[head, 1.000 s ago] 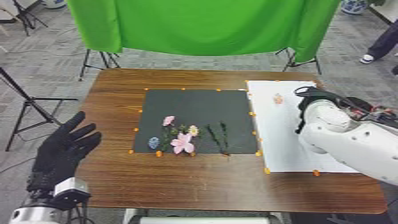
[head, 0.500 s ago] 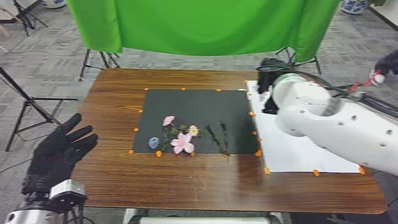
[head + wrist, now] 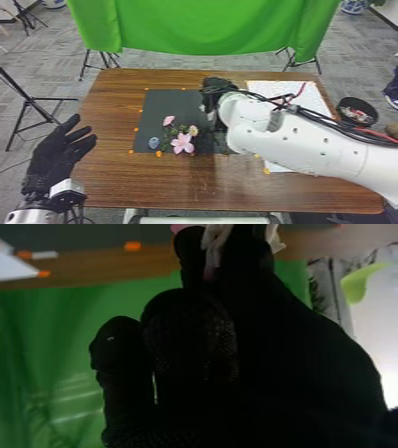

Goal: Arrange flowers

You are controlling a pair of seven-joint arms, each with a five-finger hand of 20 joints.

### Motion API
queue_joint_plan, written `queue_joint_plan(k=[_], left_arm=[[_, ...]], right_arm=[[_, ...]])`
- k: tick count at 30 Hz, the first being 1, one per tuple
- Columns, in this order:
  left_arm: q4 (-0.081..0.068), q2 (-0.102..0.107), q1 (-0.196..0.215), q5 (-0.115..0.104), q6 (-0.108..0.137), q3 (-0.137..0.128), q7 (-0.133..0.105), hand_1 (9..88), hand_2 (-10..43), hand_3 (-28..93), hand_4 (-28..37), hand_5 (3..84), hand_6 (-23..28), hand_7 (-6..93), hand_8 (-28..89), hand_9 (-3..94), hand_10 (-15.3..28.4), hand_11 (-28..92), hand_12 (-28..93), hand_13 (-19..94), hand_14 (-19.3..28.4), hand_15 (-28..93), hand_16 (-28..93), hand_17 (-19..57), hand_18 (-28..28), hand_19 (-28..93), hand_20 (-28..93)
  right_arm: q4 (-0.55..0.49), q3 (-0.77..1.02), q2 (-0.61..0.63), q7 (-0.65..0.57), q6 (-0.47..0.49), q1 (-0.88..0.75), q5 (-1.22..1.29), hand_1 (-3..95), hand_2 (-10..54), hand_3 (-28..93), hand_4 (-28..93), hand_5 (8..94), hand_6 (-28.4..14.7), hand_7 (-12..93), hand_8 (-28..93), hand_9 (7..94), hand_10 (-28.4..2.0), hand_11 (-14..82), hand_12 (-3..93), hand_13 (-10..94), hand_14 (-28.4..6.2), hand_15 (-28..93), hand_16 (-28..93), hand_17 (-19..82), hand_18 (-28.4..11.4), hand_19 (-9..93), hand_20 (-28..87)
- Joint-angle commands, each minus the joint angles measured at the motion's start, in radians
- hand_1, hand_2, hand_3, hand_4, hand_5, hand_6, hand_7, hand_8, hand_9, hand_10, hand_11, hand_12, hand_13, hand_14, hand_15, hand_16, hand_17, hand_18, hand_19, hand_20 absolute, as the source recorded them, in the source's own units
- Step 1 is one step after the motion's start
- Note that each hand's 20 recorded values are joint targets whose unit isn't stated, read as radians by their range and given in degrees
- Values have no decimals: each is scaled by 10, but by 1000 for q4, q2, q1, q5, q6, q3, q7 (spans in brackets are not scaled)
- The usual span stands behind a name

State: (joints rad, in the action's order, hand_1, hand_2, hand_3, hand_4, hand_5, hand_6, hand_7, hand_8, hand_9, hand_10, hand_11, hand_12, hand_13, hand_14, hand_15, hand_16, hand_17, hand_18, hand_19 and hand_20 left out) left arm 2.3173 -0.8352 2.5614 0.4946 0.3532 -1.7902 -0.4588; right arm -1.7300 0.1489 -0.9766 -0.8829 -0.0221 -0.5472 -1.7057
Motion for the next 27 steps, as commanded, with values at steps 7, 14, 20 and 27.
queue_joint_plan(k=[7,14,20,27], left_arm=[[0,-34,-17,31,-31,-5,44,302,65,640,-191,364,97,87,-70,325,204,275,118,220,280,575,-122,-64,284,559,-6],[-2,-34,-21,35,-38,-8,54,303,65,639,-192,364,97,87,-71,325,204,275,118,220,280,576,-122,-64,284,559,-6],[-2,-47,-30,49,-45,-10,73,302,65,640,-191,365,97,87,-71,325,204,276,118,220,280,575,-122,-64,284,559,-5],[-3,-63,-40,63,-57,-10,94,303,65,641,-191,365,97,87,-71,325,205,277,117,220,280,575,-122,-64,284,559,-6]], right_arm=[[25,-11,4,-31,13,-20,-3,602,-95,756,-283,763,3,287,39,904,-76,89,335,841,-15,690,163,553,-153,932,358],[18,16,6,-45,62,-42,12,589,-95,756,-275,747,-4,271,29,899,-77,91,337,833,-21,690,163,548,-156,932,357],[13,19,3,-44,123,-47,-12,551,-95,748,-251,680,-19,233,17,858,-88,94,333,807,-35,698,160,524,-168,932,346],[-3,20,0,-68,141,-42,-21,508,-95,743,-254,649,-22,205,-7,806,-105,143,305,786,-40,720,157,513,-168,932,361]])
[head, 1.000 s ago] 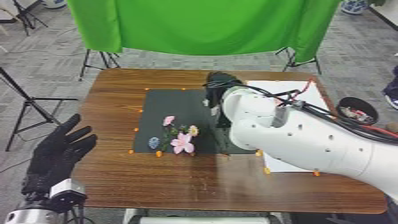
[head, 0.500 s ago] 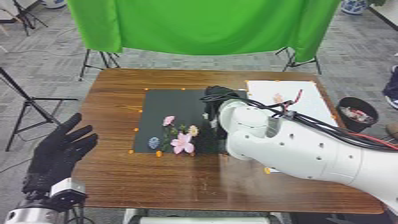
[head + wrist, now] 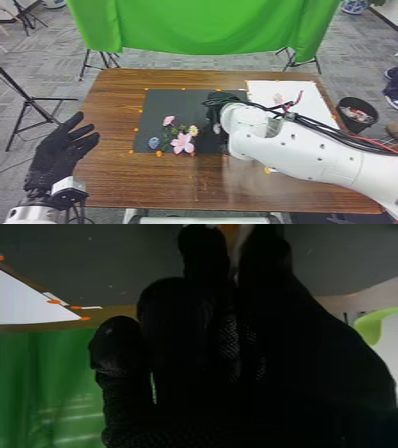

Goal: Arrange flowers

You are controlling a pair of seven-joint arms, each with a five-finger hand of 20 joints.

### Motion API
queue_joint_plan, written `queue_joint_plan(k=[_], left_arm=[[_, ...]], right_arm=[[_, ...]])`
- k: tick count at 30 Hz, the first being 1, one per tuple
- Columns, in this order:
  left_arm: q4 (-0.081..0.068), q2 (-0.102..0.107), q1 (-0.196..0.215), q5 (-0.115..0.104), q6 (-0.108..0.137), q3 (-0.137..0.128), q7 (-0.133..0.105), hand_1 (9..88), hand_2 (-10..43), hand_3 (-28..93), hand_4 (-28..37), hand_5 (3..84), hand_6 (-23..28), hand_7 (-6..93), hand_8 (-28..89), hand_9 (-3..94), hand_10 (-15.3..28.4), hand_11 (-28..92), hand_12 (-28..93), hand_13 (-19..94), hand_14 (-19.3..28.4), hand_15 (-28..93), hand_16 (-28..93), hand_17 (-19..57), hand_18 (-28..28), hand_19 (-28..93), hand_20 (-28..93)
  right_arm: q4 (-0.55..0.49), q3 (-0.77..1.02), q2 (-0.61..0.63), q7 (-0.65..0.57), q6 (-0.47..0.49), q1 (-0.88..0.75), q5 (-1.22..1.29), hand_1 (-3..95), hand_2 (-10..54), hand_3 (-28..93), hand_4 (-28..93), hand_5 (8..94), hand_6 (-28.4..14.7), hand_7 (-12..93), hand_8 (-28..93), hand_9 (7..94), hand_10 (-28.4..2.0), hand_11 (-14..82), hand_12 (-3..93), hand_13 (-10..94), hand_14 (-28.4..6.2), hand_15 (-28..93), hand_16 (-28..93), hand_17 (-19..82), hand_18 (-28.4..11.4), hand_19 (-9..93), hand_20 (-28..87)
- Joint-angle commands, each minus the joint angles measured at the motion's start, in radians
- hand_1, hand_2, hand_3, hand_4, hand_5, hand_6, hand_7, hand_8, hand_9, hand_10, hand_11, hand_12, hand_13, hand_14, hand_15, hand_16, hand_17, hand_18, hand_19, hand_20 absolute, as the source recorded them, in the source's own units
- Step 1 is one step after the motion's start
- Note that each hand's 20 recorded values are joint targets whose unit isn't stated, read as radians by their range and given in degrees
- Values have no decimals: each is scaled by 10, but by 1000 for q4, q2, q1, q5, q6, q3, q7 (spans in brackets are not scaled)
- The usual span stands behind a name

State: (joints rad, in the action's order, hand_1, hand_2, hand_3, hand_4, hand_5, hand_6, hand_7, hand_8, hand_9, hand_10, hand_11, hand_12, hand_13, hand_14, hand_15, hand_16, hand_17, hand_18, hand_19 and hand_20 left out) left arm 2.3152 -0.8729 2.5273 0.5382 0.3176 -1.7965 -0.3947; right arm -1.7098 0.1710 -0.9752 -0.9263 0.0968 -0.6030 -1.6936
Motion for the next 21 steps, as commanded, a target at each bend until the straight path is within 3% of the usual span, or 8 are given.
queue_joint_plan(k=[1,3,8,13,14,15,18,21], left_arm=[[-1,-24,-2,16,-17,-3,25,303,65,641,-192,365,97,87,-71,325,205,277,117,220,279,575,-122,-64,284,559,-6],[0,-16,4,10,-14,-1,14,303,65,642,-192,365,97,87,-71,325,205,277,117,220,279,576,-121,-64,284,559,-5],[2,-4,17,-5,-3,-1,-3,303,65,642,-193,365,97,87,-71,325,205,275,117,220,280,576,-122,-64,284,559,-5],[1,35,29,-38,20,9,-42,304,66,641,-193,365,98,86,-70,326,204,276,117,220,280,577,-121,-64,284,560,-5],[1,28,27,-31,14,6,-30,304,66,641,-193,365,97,86,-70,326,204,277,117,221,280,577,-122,-64,284,559,-5],[2,35,31,-37,18,9,-39,304,66,641,-192,365,98,86,-70,326,204,277,117,221,280,576,-122,-64,284,559,-5],[3,30,32,-35,19,10,-39,304,66,642,-192,365,98,86,-70,326,204,276,117,221,279,576,-122,-64,284,560,-5],[7,34,44,-42,28,13,-57,303,66,642,-192,366,98,87,-71,326,204,275,117,220,280,576,-122,-64,284,560,-5]], right_arm=[[-23,3,-3,-27,30,12,-30,500,-95,746,-257,645,-22,198,-23,798,-108,158,295,784,-41,723,156,514,-169,932,362],[-26,16,-5,-37,61,11,-23,473,-95,755,-257,632,-24,195,-101,770,-119,211,256,782,-44,728,155,512,-172,932,367],[-46,20,2,-37,51,17,-14,403,-95,763,-235,608,-36,176,-107,735,-143,284,182,770,-55,743,158,509,-177,932,372],[-50,36,-3,-39,79,26,-1,363,-87,751,-229,592,-50,158,-105,723,-152,288,179,763,-65,756,160,514,-184,932,382],[-53,35,-2,-41,78,28,-5,356,-82,746,-226,591,-52,153,-102,721,-153,288,178,763,-66,757,159,514,-185,932,385],[-54,37,-3,-41,84,28,-7,350,-79,743,-225,590,-53,150,-100,720,-154,288,178,762,-67,758,158,514,-186,932,386],[-56,37,-2,-43,87,33,-6,338,-71,740,-222,589,-55,147,-96,719,-156,289,178,762,-69,759,156,515,-189,932,387],[-65,50,11,-37,79,38,4,331,-61,737,-221,588,-55,145,-95,719,-157,289,177,760,-71,761,156,514,-190,932,389]])
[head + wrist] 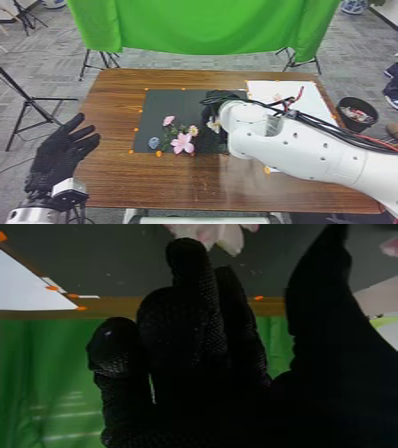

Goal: Arrange flowers

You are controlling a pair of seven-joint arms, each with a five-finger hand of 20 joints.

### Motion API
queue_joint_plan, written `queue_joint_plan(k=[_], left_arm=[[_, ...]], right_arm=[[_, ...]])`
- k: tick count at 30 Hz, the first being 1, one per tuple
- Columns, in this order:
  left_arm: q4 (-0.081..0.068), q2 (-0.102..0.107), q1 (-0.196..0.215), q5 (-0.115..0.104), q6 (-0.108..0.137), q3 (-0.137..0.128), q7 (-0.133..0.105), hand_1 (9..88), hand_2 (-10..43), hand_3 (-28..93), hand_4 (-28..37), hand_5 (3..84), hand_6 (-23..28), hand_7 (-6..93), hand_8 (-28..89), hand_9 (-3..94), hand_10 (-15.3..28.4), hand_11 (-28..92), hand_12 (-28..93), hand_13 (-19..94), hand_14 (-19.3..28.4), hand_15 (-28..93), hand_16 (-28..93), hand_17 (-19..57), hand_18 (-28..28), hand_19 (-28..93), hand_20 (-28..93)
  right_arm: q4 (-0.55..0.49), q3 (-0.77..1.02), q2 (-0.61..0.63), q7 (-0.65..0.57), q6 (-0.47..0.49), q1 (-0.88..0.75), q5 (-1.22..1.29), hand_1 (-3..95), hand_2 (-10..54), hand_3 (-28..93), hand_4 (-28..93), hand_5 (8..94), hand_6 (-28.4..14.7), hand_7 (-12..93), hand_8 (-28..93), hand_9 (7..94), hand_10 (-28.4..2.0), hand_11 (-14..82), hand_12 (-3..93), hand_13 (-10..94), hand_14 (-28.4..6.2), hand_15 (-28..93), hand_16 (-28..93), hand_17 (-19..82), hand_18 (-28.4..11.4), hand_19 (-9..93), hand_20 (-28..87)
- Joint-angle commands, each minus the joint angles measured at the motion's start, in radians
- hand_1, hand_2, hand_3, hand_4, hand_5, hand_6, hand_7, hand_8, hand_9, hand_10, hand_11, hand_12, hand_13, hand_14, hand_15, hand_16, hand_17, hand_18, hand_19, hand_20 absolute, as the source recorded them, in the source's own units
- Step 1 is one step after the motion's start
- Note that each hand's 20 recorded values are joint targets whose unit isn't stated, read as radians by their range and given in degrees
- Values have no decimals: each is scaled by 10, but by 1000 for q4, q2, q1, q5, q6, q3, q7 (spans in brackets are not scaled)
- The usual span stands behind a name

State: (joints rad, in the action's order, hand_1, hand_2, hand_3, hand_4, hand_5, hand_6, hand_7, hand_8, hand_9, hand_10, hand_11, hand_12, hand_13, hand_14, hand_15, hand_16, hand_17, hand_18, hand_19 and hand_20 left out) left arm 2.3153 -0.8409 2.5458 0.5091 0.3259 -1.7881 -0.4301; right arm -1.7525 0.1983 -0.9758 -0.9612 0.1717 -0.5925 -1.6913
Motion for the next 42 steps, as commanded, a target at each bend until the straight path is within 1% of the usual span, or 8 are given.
queue_joint_plan(k=[1,2,10,12,23,24,30,42], left_arm=[[8,17,36,-28,29,6,-40,303,66,642,-192,365,98,86,-71,326,204,275,117,220,280,575,-122,-64,284,560,-6],[8,29,41,-38,36,7,-55,303,66,641,-192,365,98,86,-71,326,204,274,117,220,280,575,-122,-63,284,560,-6],[2,26,4,-20,22,21,-30,303,66,641,-191,365,97,87,-70,326,204,276,118,220,280,575,-122,-64,284,560,-7],[1,37,4,-27,27,28,-42,303,66,641,-191,365,97,86,-71,326,203,276,118,220,280,576,-122,-64,284,560,-7],[-4,18,-14,-16,19,38,-29,304,65,642,-191,361,95,86,-71,326,204,274,118,221,280,575,-122,-64,284,559,-7],[-4,33,-11,-28,26,42,-49,304,65,642,-191,361,94,87,-71,325,204,274,118,221,280,575,-121,-64,284,560,-6],[-7,37,-23,-28,22,41,-41,304,65,641,-191,361,94,87,-72,325,203,276,118,221,280,574,-121,-64,284,559,-6],[-13,4,-39,-3,1,40,-10,304,65,642,-191,358,93,90,-72,325,203,277,117,220,280,575,-121,-63,284,560,-7]], right_arm=[[-24,33,16,-2,-2,28,5,327,-57,735,-220,588,-56,145,-94,719,-159,289,177,760,-72,761,156,514,-191,932,388],[-26,36,27,7,-9,35,3,322,-52,735,-220,588,-56,144,-94,716,-159,289,177,758,-73,761,155,514,-191,932,388],[82,-38,122,25,-98,179,81,287,11,755,-217,584,-58,140,-91,680,-170,241,165,729,-90,755,143,483,-199,932,345],[124,-33,138,58,-88,194,114,278,17,762,-214,582,-58,138,-93,663,-175,215,158,724,-93,756,141,478,-202,932,344],[230,13,181,27,-7,157,177,248,34,809,-218,477,-55,121,-92,502,-197,112,147,662,-113,770,117,423,-202,932,280],[237,16,177,27,-2,151,181,246,34,811,-218,469,-53,119,-91,492,-198,106,146,659,-114,772,116,419,-202,932,277],[285,65,150,22,36,89,176,237,38,815,-220,450,-43,117,-89,471,-201,92,149,645,-120,776,107,412,-204,932,260],[328,71,155,1,34,69,171,225,46,819,-222,436,-35,109,-90,450,-196,70,148,647,-125,784,98,415,-210,932,262]])
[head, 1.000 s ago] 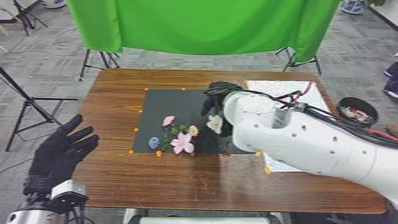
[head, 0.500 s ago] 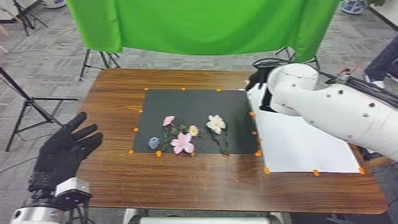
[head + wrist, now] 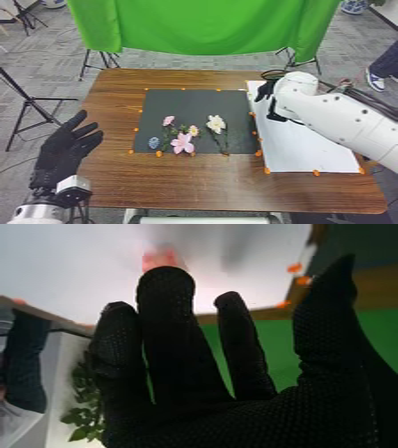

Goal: Arrange flowers

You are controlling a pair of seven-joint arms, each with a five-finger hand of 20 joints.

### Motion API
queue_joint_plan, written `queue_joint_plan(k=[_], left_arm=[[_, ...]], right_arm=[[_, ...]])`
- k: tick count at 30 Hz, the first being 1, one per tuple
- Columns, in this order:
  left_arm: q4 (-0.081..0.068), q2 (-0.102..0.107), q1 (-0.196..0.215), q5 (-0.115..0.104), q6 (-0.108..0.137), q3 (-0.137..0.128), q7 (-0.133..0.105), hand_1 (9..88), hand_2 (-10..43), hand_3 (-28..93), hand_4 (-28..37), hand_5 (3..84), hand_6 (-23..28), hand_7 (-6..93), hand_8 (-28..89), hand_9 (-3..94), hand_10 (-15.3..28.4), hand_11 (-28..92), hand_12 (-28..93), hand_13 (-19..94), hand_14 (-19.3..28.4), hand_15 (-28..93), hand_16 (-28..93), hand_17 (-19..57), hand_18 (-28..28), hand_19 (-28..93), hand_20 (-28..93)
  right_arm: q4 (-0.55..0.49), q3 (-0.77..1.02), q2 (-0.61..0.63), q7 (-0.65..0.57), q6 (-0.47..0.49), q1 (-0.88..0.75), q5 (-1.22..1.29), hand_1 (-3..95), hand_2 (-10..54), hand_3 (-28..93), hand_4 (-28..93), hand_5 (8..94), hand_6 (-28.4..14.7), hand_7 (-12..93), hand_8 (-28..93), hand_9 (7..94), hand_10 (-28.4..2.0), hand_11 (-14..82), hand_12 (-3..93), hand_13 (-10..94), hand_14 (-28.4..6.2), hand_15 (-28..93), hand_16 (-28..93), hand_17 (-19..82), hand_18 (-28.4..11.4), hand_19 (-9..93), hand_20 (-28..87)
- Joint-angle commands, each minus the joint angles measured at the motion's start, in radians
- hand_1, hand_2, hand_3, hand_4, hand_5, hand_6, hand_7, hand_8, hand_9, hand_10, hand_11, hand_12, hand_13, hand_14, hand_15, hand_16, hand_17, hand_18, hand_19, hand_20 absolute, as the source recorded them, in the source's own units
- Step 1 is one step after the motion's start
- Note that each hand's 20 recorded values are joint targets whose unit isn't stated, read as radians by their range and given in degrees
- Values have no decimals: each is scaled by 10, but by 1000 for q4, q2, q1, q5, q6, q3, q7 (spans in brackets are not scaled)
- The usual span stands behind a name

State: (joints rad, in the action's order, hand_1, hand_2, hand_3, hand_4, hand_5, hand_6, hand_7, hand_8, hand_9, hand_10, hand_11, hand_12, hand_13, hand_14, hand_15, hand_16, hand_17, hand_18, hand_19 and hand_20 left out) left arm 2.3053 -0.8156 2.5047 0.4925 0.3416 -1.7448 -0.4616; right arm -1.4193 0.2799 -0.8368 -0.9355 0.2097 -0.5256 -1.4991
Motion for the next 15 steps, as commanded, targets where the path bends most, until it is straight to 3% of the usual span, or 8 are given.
queue_joint_plan(k=[1,7,11,14,15], left_arm=[[-3,-28,0,21,-20,-5,30,304,65,641,-192,358,93,90,-72,325,203,276,117,220,280,574,-121,-63,284,560,-7],[-5,-30,-5,26,-27,1,35,305,65,641,-191,359,93,91,-72,325,205,276,117,220,280,575,-121,-63,284,560,-7],[-5,-42,-14,33,-27,0,50,305,65,641,-192,359,93,91,-73,325,204,277,118,220,280,575,-121,-63,284,560,-7],[-9,-38,-18,35,-31,3,52,304,65,641,-192,359,93,91,-73,325,203,278,118,221,279,575,-121,-63,284,560,-7],[-8,-33,-13,31,-28,4,43,304,65,642,-192,359,93,91,-72,325,203,278,118,221,279,575,-121,-63,284,560,-6]], right_arm=[[-8,-11,21,-26,-12,2,-17,225,46,818,-222,437,-34,110,-90,452,-196,72,149,648,-124,784,98,417,-210,932,263],[-34,-42,55,-13,-91,21,-39,228,47,816,-222,449,-33,117,-91,465,-198,79,149,656,-120,787,96,426,-209,932,274],[-51,-67,76,1,-161,41,-46,231,45,816,-222,465,-29,123,-94,485,-193,93,150,669,-113,791,97,438,-208,932,296],[-62,-85,92,1,-195,56,-65,235,41,817,-222,482,-25,131,-98,515,-191,111,152,681,-109,793,99,447,-207,932,315],[-59,-96,92,4,-201,66,-69,236,40,817,-222,486,-24,132,-99,522,-190,117,153,684,-108,794,100,451,-206,932,321]])
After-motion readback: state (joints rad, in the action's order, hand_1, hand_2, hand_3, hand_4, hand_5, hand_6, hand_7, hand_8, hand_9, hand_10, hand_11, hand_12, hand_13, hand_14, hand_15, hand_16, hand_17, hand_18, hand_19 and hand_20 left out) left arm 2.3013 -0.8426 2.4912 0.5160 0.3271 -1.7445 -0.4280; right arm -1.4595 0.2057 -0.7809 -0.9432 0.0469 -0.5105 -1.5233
